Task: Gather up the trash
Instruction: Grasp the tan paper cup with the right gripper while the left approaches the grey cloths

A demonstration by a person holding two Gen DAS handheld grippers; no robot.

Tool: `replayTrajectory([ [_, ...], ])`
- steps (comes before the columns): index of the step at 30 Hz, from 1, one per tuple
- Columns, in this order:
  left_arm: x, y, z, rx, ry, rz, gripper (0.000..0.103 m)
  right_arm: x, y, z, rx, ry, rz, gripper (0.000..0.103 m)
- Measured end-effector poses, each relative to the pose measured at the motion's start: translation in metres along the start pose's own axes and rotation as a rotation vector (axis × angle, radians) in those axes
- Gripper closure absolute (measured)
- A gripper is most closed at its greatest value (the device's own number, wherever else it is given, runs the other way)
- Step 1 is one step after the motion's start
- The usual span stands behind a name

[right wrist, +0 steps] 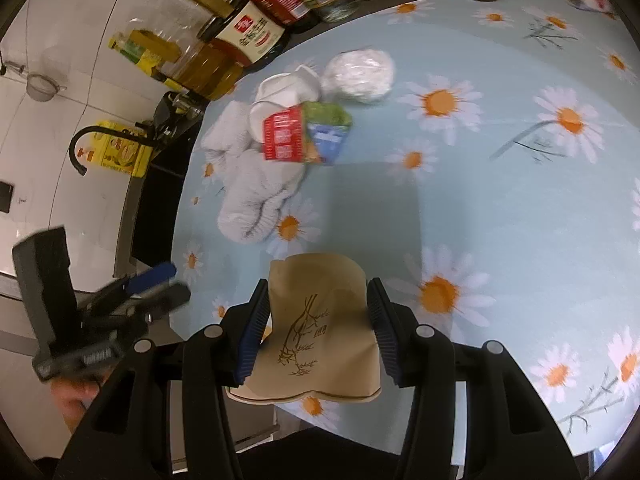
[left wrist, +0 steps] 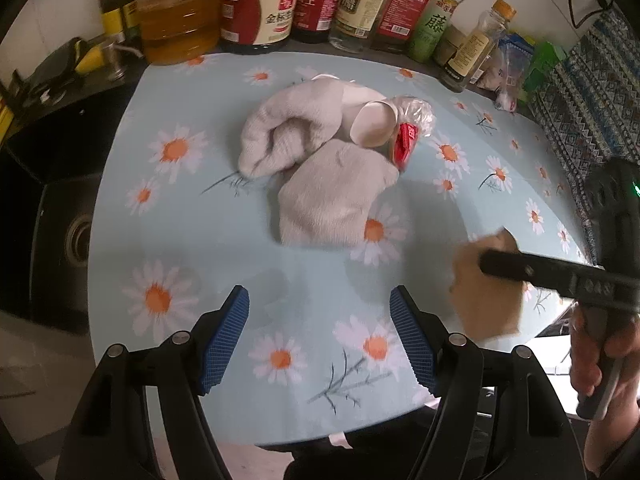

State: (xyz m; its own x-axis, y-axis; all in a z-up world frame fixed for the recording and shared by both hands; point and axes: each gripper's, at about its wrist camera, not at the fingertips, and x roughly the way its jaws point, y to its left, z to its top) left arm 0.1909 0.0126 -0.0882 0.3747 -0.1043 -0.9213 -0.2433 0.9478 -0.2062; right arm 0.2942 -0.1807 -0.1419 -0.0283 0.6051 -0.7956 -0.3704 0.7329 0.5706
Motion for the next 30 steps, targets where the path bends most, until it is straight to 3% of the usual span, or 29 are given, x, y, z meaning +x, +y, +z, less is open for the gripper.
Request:
replayTrajectory([
  [3, 0.003, -0.003, 0.012, 0.008, -0.010, -0.009, 0.031, -0.009, -0.008, -0.006, 0.013, -0.012, -0.005, 0.053],
  [5, 0.004, -0.011, 0.020, 0.042, -0.020, -0.002, 0.024, -0.015, -0.013, -0.010, 0.027, -0.022, -0.010, 0.053],
  [10, 0.011, -0.023, 0.038, 0.089, -0.030, -0.002, 0.024, -0.028, -0.022, -0.017, 0.044, -0.048, -0.013, 0.053],
  [21, 0.056, -0.019, 0.064, 0.083, 0.040, 0.011, 0.024, -0.038, -0.049, -0.023, 0.112, -0.067, -0.032, 0.053],
  [24, 0.066, -0.018, 0.069, 0.076, 0.050, 0.009, 0.026, -0.038, -0.054, -0.022, 0.119, -0.067, -0.033, 0.053],
  [30, 0.072, -0.018, 0.072, 0.073, 0.042, 0.017, 0.047, -0.037, -0.056, -0.019, 0.114, -0.072, -0.033, 0.053],
])
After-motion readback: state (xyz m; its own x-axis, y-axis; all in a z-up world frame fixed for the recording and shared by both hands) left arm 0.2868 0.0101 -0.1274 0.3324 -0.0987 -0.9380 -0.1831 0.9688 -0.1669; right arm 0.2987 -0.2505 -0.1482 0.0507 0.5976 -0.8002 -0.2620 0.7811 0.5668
